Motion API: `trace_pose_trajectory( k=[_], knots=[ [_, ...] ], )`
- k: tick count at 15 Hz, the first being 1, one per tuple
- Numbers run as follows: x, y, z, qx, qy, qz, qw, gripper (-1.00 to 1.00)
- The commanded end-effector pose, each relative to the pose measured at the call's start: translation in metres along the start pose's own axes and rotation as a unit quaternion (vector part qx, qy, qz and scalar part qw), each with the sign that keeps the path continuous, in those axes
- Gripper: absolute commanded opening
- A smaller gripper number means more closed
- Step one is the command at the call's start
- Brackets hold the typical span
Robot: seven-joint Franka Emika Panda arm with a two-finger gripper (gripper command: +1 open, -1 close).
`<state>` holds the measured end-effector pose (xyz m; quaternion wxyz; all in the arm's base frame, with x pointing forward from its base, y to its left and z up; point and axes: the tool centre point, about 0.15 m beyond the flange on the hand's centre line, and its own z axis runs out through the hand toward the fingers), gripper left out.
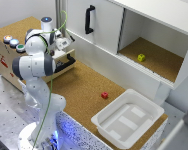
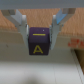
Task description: Put the purple block on top of the drawer
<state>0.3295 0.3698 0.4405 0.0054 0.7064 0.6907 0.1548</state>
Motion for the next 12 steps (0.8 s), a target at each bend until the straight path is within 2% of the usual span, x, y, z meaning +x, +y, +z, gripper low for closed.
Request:
trace_pose_trajectory(
  k=[1, 3, 6, 8, 10, 12],
  knots=[
    [0.062, -0.005, -0.051, 0.044, -0.041, -0.021, 0.998, -1.00],
    [0.074, -0.011, -0.042, 0.048, -0.037, -0.016, 0.998, -1.00],
    [0.095, -0.009, -0.016, 0.069, -0.034, 0.012, 0.997, -1.00],
    [0.103, 0.000, 0.002, 0.064, -0.035, 0.028, 0.997, -1.00],
    [0.107, 0.010, 0.006, 0.063, -0.037, 0.052, 0.996, -1.00],
    [0.108, 0.005, -0.005, 0.065, -0.030, 0.047, 0.996, -1.00]
  ],
)
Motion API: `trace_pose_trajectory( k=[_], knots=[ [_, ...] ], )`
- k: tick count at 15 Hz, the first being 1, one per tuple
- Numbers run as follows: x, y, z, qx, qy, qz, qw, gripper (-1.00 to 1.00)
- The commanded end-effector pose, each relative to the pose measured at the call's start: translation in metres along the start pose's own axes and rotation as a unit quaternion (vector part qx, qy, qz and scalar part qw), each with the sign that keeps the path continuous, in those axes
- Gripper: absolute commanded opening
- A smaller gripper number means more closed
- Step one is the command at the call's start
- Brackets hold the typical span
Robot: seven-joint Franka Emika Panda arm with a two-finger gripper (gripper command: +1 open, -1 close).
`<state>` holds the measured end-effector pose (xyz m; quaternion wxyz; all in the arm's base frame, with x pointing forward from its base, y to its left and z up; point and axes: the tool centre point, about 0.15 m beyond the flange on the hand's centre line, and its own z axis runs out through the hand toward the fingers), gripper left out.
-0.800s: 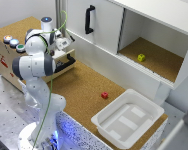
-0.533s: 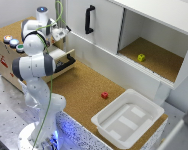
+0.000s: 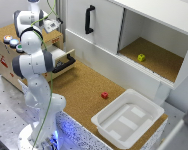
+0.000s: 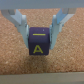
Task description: Put the purple block on top of the drawer
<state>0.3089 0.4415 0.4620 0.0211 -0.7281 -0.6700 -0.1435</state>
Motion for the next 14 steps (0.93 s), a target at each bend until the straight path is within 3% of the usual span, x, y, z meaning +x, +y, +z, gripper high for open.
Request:
trace_pose_trajectory(
  k=[1, 14],
  knots=[
    [0.0348, 0.0145, 0.0020, 0.035, -0.039, 0.006, 0.999, 1.00],
    [0.0333, 0.0075, -0.0033, 0.038, -0.037, 0.010, 0.999, 1.00]
  ],
)
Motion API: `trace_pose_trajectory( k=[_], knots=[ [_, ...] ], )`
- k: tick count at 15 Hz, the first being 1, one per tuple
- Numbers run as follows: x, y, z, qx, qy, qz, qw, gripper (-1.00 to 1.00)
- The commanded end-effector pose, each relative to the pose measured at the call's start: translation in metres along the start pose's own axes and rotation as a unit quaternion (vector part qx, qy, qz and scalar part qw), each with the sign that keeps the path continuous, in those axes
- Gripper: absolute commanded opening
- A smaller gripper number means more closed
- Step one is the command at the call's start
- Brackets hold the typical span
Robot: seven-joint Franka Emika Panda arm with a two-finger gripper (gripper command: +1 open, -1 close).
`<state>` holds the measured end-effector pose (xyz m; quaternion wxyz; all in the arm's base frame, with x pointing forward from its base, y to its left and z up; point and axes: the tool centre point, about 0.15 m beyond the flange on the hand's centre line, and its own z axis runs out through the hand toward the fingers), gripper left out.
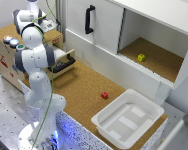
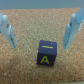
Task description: Put the purple block on top of the drawer
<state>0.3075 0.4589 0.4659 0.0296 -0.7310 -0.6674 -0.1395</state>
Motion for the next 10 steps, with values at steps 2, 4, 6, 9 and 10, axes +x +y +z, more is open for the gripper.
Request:
trace_pose_trajectory(
  k=[2, 4, 6, 9, 10],
  knots=[
    [0.016, 0.010, -0.003, 0.030, -0.039, 0.006, 0.999, 1.00],
    [0.016, 0.010, -0.003, 0.030, -0.039, 0.006, 0.999, 1.00],
    [0.016, 0.010, -0.003, 0.030, -0.039, 0.006, 0.999, 1.00],
    [-0.022, 0.009, -0.016, -0.012, -0.016, -0.025, 0.999, 1.00],
    [-0.030, 0.012, -0.026, -0.023, -0.029, -0.053, 0.998, 1.00]
  ],
)
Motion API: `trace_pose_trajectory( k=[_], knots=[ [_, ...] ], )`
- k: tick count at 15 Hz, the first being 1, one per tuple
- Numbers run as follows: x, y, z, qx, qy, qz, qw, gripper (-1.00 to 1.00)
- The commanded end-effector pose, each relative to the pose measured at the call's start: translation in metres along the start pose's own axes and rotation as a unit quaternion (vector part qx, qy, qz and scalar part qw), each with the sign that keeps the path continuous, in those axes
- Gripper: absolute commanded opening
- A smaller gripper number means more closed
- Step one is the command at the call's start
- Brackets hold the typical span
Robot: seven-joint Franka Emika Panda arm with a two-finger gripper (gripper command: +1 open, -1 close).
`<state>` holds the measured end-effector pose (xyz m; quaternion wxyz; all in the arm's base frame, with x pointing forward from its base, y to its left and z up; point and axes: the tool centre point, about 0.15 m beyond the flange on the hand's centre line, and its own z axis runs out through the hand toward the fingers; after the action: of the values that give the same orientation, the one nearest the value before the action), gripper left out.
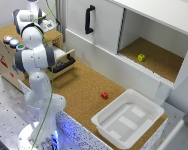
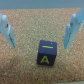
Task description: Put the purple block on top of the drawer
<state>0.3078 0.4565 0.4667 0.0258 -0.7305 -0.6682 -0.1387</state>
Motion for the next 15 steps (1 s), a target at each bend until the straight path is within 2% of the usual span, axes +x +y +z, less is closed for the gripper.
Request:
trace_pose_trajectory(
  k=[1, 2, 5, 6, 7, 11, 15],
  knots=[
    [-0.037, 0.014, -0.033, -0.020, -0.044, -0.065, 0.997, 1.00],
    [-0.044, 0.013, -0.040, -0.008, -0.070, -0.083, 0.994, 1.00],
    [-0.050, -0.005, -0.063, 0.031, -0.094, -0.110, 0.989, 1.00],
    [-0.049, -0.013, -0.068, 0.035, -0.098, -0.116, 0.988, 1.00],
    [-0.047, -0.020, -0.066, 0.056, -0.098, -0.117, 0.987, 1.00],
    [-0.017, -0.045, -0.055, 0.104, -0.123, -0.094, 0.983, 1.00],
    [0.023, -0.071, -0.041, 0.149, -0.123, -0.039, 0.980, 1.00]
  ],
)
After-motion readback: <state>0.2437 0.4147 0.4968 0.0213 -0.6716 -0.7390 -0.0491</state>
